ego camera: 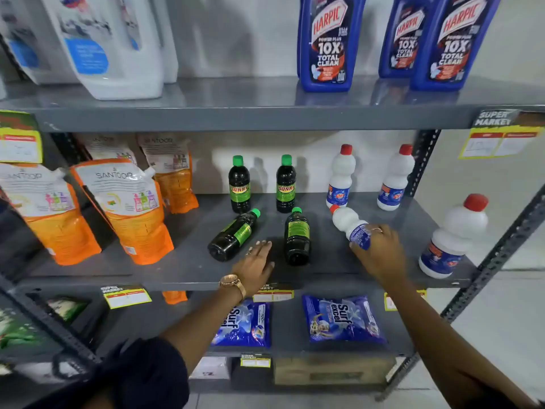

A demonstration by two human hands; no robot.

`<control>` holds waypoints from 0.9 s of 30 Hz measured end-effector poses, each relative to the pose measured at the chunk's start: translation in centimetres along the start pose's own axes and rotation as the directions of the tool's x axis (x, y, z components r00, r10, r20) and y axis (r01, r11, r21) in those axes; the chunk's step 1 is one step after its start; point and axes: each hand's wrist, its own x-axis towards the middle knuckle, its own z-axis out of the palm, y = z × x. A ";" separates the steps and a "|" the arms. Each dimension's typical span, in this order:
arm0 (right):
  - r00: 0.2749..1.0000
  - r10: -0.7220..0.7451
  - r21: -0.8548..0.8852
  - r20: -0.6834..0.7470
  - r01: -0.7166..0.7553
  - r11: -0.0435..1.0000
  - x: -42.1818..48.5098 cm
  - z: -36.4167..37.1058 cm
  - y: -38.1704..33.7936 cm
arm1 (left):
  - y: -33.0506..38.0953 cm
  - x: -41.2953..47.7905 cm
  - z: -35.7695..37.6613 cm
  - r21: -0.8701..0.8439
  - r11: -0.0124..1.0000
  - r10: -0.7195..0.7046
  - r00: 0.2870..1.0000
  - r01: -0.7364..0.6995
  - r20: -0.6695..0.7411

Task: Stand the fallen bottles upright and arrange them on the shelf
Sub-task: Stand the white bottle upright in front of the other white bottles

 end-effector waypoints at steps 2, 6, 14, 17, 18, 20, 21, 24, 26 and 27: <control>0.990 0.141 -0.025 -0.008 -0.141 0.990 0.8 0.0 0.3 | -0.3 1.2 0.3 -0.002 0.999 -0.034 0.999 0.034 0.016; 0.937 0.276 -0.144 0.214 -0.249 0.958 3.3 0.5 1.3 | -0.3 2.8 1.4 0.012 0.996 -0.094 0.996 0.094 0.004; 0.891 0.318 0.013 0.324 -0.340 0.940 8.2 2.2 3.7 | -1.5 3.7 3.6 0.140 0.988 -0.047 0.993 0.063 -0.111; 0.885 0.315 0.072 0.342 -0.359 0.931 7.8 2.2 3.5 | -1.5 3.8 3.6 0.128 0.990 -0.045 0.991 0.061 -0.124; 0.893 0.306 0.078 0.329 -0.349 0.934 7.5 2.2 3.2 | -1.5 3.7 3.6 0.127 0.990 -0.043 0.991 0.060 -0.130; 0.918 0.282 0.087 0.278 -0.316 0.945 6.4 2.3 2.7 | -1.5 3.7 3.6 0.125 0.991 -0.035 0.989 0.053 -0.143; 0.931 0.268 0.084 0.248 -0.296 0.952 5.9 2.3 2.4 | -1.5 3.6 3.5 0.123 0.991 -0.034 0.989 0.052 -0.145; 0.965 0.229 0.090 0.131 -0.242 0.966 4.7 2.9 1.9 | -1.5 3.7 3.5 0.119 0.992 -0.020 0.988 0.038 -0.153; 0.980 0.200 0.280 0.001 -0.192 0.941 4.4 3.8 1.6 | -1.6 3.7 3.5 0.117 0.993 -0.017 0.989 0.035 -0.150; 0.977 0.201 0.410 -0.067 -0.157 0.899 4.4 4.3 1.4 | -1.5 3.7 3.5 0.115 0.993 -0.020 0.988 0.038 -0.153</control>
